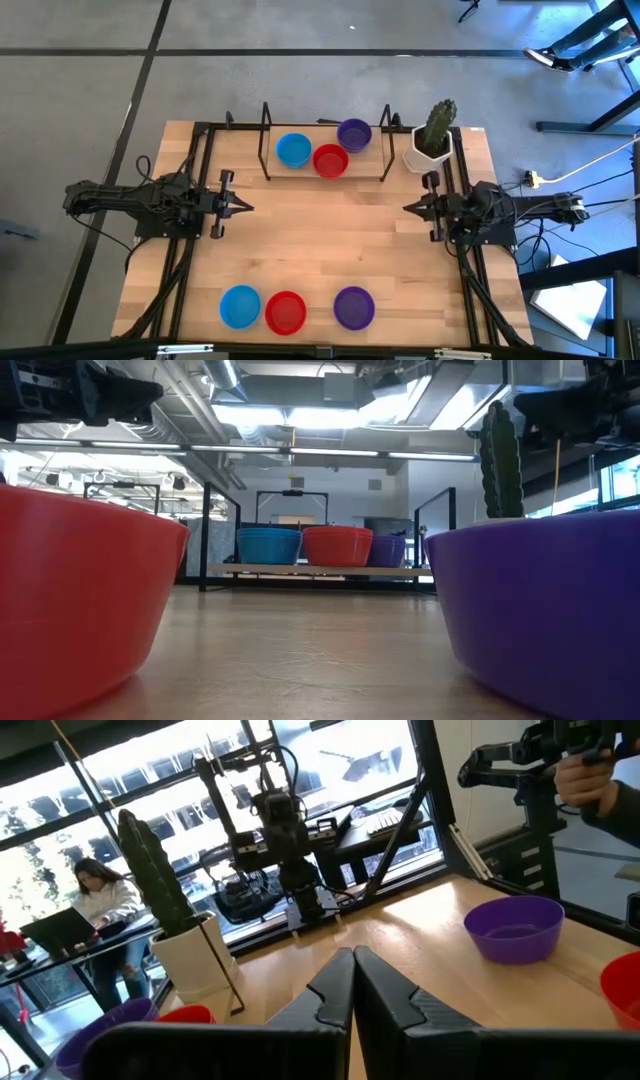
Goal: Pick & Place Mini bowls
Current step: Stack the blue bowl on the blue bowl on the shelf
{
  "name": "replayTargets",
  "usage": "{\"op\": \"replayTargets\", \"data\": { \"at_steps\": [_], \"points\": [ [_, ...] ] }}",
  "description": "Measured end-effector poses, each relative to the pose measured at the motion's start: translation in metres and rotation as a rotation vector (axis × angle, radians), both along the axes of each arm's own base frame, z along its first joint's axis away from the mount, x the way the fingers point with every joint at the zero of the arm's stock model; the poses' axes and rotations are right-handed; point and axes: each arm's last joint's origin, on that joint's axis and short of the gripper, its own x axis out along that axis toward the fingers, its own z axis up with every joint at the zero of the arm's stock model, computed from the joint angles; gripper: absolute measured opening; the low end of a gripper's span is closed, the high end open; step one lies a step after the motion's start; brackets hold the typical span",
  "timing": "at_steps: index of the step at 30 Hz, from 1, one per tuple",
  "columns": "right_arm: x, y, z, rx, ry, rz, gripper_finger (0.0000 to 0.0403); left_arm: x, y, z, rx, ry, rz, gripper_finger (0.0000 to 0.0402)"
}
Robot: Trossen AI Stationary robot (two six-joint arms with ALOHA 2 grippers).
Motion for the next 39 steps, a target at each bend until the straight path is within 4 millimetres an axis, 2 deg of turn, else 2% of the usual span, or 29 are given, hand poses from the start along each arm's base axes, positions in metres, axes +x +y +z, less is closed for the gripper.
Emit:
{"op": "replayTargets", "data": {
  "at_steps": [13, 19, 22, 24, 28, 33, 36, 39],
  "points": [
    [0.0, 0.0, 0.0, -0.006, 0.001, -0.001, 0.0004, 0.0, 0.0, 0.0, -0.007, 0.003, -0.016, 0.0008],
    [0.0, 0.0, 0.0, -0.02, -0.004, -0.003, 0.0004, 0.001, -0.003, 0.012, -0.142, -0.095, -0.099, 0.0002],
    [0.0, 0.0, 0.0, -0.02, -0.005, -0.011, 0.0004, 0.006, -0.004, 0.014, -0.174, -0.032, -0.106, 0.0002],
    [0.0, -0.001, 0.0, -0.02, -0.005, -0.032, 0.0004, 0.012, -0.005, 0.023, -0.206, -0.004, -0.11, 0.0003],
    [0.0, -0.002, 0.0, -0.015, -0.004, -0.074, 0.0004, 0.026, -0.013, 0.058, -0.243, 0.079, -0.134, 0.0001],
    [0.0, -0.002, 0.0, -0.013, -0.003, -0.074, 0.0004, 0.046, -0.024, 0.101, -0.28, 0.243, -0.016, 0.0004],
    [0.0, -0.002, 0.0, -0.013, -0.002, -0.074, 0.0004, 0.057, -0.034, 0.114, -0.265, 0.397, 0.046, 0.0009],
    [0.0, -0.002, -0.001, -0.013, 0.007, -0.074, 0.0004, 0.067, -0.046, 0.116, -0.189, 0.586, 0.075, 0.0013]
  ]
}}
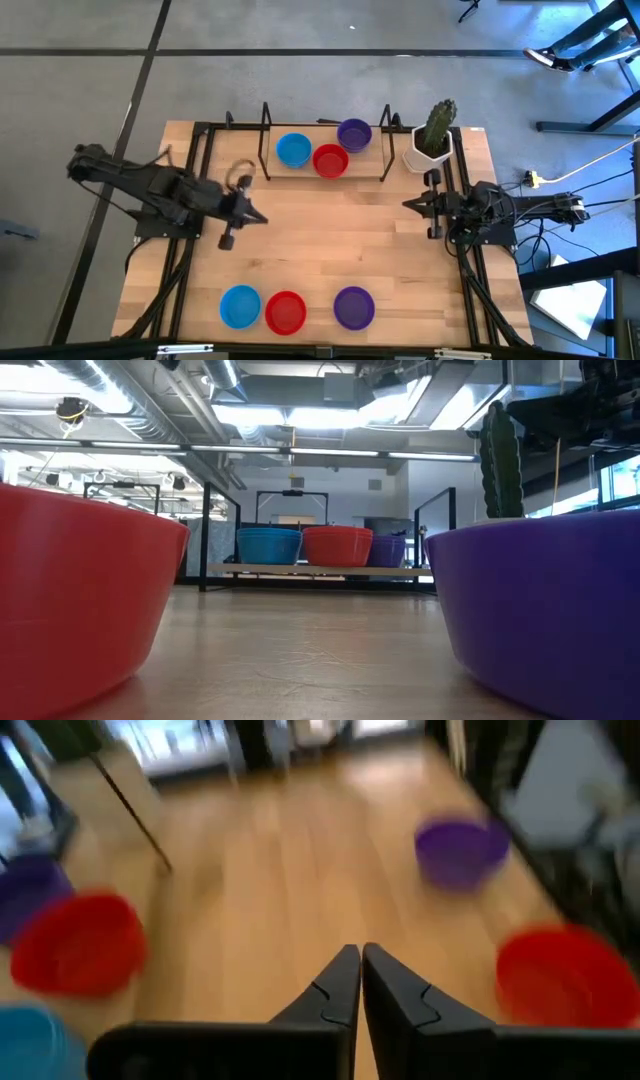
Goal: Pick & Place Mini bowls
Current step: Stack the blue bowl on the blue bowl on the shelf
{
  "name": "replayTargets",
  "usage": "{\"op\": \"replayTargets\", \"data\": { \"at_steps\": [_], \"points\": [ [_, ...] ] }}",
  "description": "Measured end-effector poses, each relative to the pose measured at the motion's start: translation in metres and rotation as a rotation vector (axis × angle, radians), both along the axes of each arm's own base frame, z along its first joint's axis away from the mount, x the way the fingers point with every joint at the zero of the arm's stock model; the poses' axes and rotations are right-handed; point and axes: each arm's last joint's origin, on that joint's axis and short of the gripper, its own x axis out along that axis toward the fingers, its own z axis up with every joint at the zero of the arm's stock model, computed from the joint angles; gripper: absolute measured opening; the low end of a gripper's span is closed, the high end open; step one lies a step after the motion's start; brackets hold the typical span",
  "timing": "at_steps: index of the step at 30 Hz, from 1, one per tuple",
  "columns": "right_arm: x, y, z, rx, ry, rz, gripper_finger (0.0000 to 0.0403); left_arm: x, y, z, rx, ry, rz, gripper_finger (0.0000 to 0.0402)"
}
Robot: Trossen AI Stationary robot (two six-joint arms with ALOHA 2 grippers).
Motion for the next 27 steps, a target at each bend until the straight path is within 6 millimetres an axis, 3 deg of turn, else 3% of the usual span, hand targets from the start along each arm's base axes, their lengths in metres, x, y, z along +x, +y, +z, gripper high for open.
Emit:
{"op": "replayTargets", "data": {
  "at_steps": [6, 11, 21, 27],
  "points": [
    [0.0, 0.0, -0.001, 0.006, 0.01, 0.001, 0.0004, 0.015, -0.022, -0.012, -0.008, 0.336, 0.044, 0.0029],
    [0.0, 0.0, -0.001, 0.023, 0.01, 0.003, 0.0004, 0.026, -0.043, -0.032, -0.004, 0.482, 0.046, 0.006],
    [0.0, 0.0, -0.003, 0.023, 0.031, 0.003, 0.0004, 0.039, -0.104, -0.089, -0.12, 0.83, -0.019, 0.0177],
    [0.0, 0.0, -0.003, 0.036, 0.031, 0.004, 0.0004, 0.044, -0.129, -0.116, -0.105, 0.891, -0.024, 0.0249]
  ]
}}
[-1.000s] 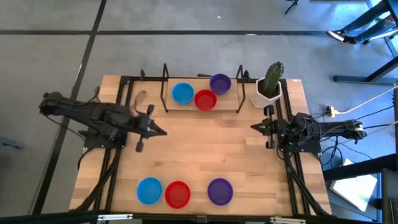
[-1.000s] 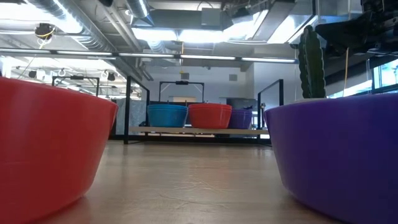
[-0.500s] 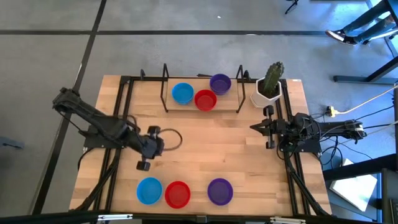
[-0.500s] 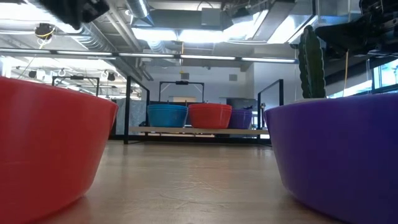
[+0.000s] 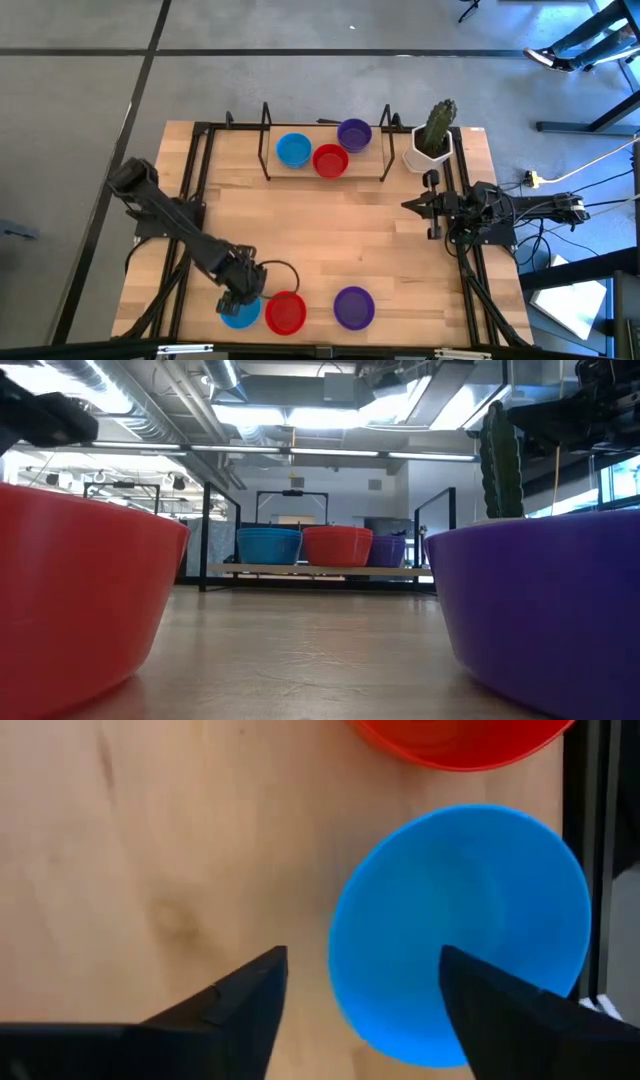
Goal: Pick & Place Mini bowls
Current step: Stack the blue bowl on the blue bowl on the shelf
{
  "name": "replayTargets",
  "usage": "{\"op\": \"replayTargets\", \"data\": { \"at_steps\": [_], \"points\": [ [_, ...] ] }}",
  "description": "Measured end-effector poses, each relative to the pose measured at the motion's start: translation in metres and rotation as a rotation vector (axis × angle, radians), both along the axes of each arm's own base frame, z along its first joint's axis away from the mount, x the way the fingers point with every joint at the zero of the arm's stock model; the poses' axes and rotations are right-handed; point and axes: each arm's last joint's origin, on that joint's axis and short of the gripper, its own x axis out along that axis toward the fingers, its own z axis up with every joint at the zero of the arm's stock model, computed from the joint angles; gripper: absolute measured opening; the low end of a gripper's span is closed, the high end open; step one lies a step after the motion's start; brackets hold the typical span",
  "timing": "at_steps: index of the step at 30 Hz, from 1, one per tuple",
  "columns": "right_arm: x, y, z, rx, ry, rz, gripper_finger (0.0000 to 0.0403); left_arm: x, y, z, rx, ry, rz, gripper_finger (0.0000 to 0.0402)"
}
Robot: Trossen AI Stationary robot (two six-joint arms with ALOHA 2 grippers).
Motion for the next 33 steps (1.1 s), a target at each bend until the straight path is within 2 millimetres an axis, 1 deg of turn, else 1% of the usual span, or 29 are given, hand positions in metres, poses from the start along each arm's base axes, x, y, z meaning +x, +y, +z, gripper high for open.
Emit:
{"op": "replayTargets", "data": {
  "at_steps": [3, 6, 16, 24, 26, 28, 31, 33],
  "points": [
    [0.0, 0.0, 0.0, 0.014, 0.0, 0.002, 0.0004, 0.002, -0.006, -0.007, -0.003, 0.0, 0.009, 0.0269],
    [0.0, 0.0, 0.0, 0.016, 0.0, 0.001, 0.0004, 0.004, -0.009, -0.015, 0.031, 0.015, 0.007, 0.0278],
    [0.0, 0.0, 0.0, 0.015, 0.0, 0.002, 0.0004, 0.009, -0.014, -0.041, 0.107, 0.077, -0.063, 0.0279],
    [0.0, 0.0, 0.0, 0.015, 0.0, 0.002, 0.0004, 0.01, -0.015, -0.047, 0.112, 0.102, -0.089, 0.0276],
    [0.0, 0.0, 0.0, 0.015, 0.0, 0.002, 0.0004, 0.009, -0.015, -0.047, 0.104, 0.109, -0.087, 0.0263],
    [0.0, 0.0, 0.0, 0.015, 0.0, 0.001, 0.0004, 0.009, -0.015, -0.047, 0.099, 0.113, -0.087, 0.0239],
    [0.0, 0.0, 0.0, 0.015, 0.0, 0.001, 0.0004, 0.009, -0.016, -0.047, 0.08, 0.128, -0.09, 0.018],
    [0.0, 0.0, 0.0, 0.014, 0.0, 0.002, 0.0004, 0.009, -0.015, -0.047, 0.078, 0.129, -0.091, 0.0129]
  ]
}}
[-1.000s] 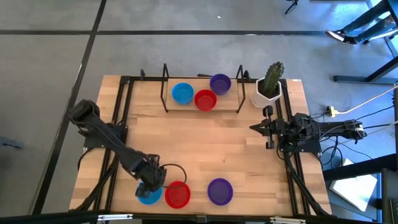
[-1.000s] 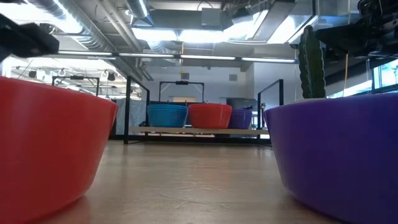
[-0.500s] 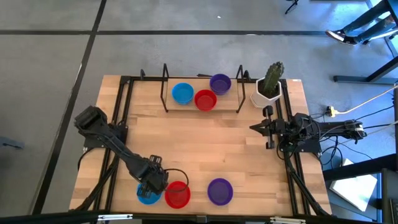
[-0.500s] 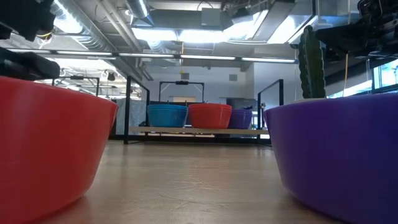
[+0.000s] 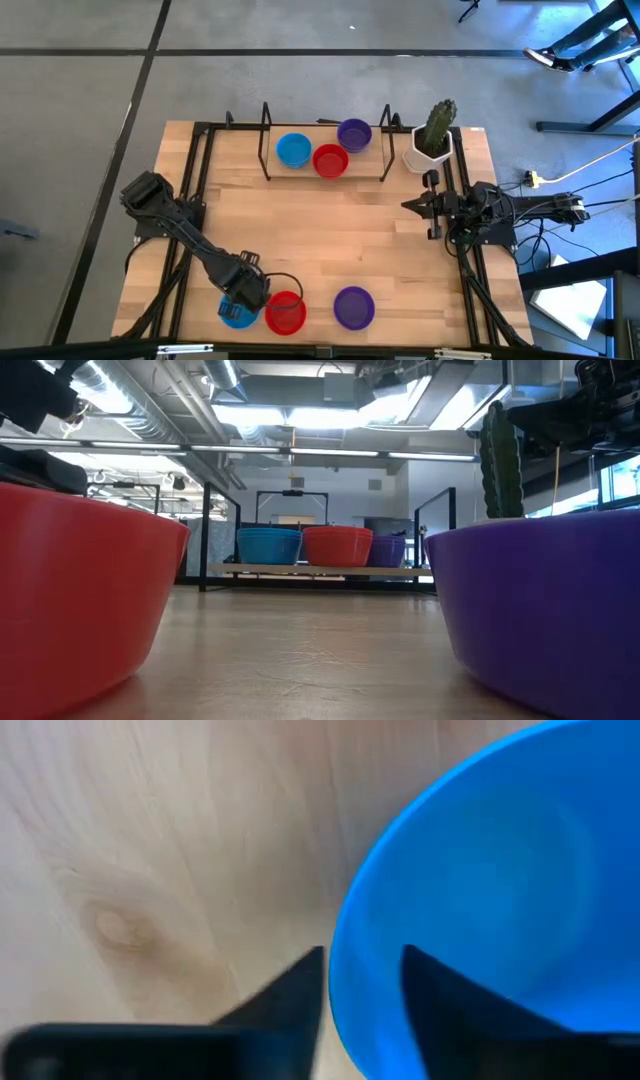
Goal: Pick & Place Mini bowls
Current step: Stack the blue bowl on the blue bowl on the shelf
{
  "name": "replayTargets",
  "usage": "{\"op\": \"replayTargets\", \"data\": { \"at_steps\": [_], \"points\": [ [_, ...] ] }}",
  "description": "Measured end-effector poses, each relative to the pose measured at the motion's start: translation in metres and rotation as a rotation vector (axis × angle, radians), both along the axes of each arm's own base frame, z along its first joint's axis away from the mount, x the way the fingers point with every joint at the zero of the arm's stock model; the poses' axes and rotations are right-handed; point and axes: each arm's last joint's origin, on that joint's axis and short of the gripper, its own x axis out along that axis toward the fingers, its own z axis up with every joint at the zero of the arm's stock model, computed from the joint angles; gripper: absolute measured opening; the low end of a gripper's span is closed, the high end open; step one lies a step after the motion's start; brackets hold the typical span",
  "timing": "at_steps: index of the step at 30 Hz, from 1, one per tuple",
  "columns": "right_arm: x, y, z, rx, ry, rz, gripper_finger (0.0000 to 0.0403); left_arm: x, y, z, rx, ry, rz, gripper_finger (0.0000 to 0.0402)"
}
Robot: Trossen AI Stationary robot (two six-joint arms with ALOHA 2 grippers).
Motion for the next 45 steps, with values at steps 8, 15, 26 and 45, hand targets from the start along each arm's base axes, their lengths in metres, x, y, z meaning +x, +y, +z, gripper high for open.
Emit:
{"op": "replayTargets", "data": {
  "at_steps": [8, 15, 26, 45],
  "points": [
    [0.0, 0.0, 0.0, 0.001, 0.0, 0.0, 0.0004, -0.007, 0.007, 0.003, 0.015, 0.098, -0.019, 0.0009],
    [0.0, 0.0, 0.0, 0.001, 0.0, 0.0, 0.0004, -0.03, 0.029, 0.051, -0.035, 0.104, 0.061, 0.0005],
    [0.0, 0.0, 0.0, -0.001, 0.0, -0.001, 0.0004, -0.088, 0.095, 0.163, -0.131, -0.713, 0.153, 0.0004],
    [0.0, 0.0, 0.0, 0.001, 0.0, 0.0, 0.0004, -0.106, 0.127, 0.044, -0.211, -1.104, 0.409, 0.0003]
  ]
}}
